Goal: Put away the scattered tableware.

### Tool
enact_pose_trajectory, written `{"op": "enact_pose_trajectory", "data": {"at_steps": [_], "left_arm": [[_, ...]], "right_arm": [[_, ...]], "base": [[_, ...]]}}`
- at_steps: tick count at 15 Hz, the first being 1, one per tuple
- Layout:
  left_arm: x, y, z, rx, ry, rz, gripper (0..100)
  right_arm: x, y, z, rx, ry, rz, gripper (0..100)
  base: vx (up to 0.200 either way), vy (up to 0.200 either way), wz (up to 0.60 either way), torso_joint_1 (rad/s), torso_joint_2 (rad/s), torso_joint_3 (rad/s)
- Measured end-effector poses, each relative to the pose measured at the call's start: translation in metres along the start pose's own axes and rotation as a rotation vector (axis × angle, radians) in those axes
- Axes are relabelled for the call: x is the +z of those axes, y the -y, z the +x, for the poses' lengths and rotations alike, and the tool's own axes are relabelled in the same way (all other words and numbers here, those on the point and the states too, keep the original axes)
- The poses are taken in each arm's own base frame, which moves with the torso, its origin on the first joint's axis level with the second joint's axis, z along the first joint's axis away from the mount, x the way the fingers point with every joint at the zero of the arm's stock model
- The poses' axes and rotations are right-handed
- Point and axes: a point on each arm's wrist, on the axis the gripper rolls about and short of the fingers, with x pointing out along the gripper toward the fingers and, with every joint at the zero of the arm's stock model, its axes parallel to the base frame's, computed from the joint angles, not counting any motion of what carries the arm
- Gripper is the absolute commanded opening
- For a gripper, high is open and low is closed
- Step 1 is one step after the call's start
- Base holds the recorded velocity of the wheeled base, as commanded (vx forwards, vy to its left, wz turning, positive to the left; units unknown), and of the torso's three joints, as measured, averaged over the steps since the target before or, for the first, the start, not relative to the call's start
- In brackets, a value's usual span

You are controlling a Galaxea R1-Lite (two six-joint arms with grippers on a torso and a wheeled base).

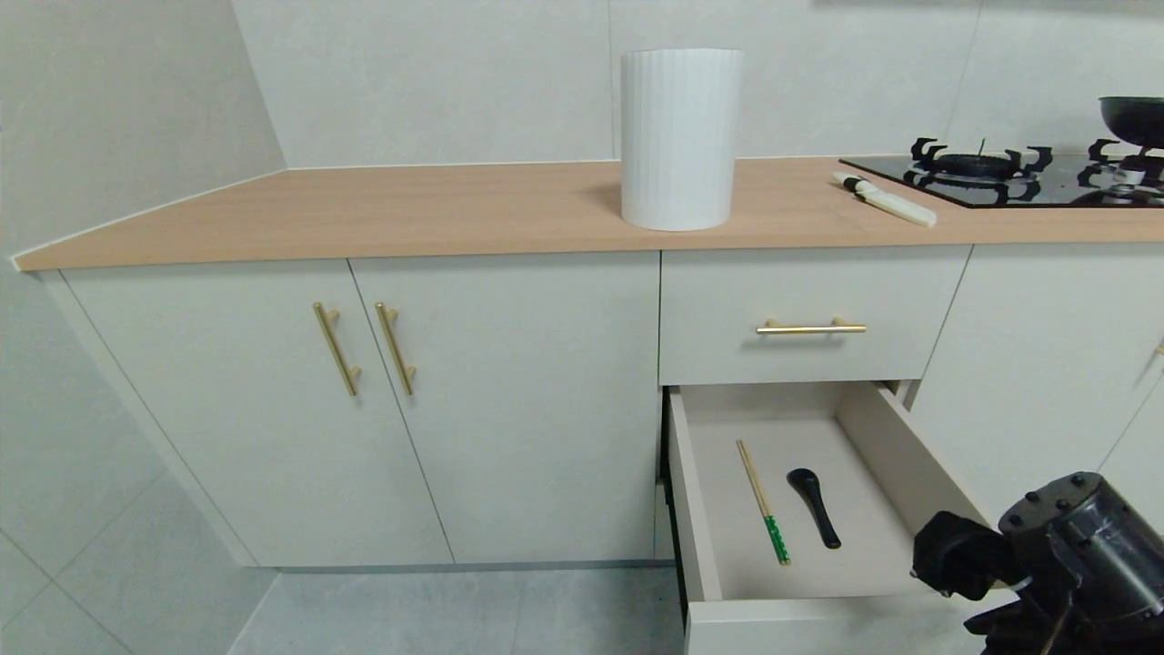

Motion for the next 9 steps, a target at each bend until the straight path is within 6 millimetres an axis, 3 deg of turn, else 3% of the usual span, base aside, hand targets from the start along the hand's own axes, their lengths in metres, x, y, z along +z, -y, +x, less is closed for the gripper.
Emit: {"op": "enact_pose_trajectory", "data": {"at_steps": [6,9], "left_arm": [[0.0,0.0,0.0,0.0,0.001,0.0,100],[0.0,0.0,0.0,0.0,0.0,0.0,100]], "right_arm": [[-0.002,-0.006,0.017,0.005,-0.084,-0.034,100],[0.006,-0.005,0.024,-0.041,-0.095,0.067,100]], "base": [[0.0,0.0,0.0,0.0,0.0,0.0],[0.0,0.0,0.0,0.0,0.0,0.0]]}}
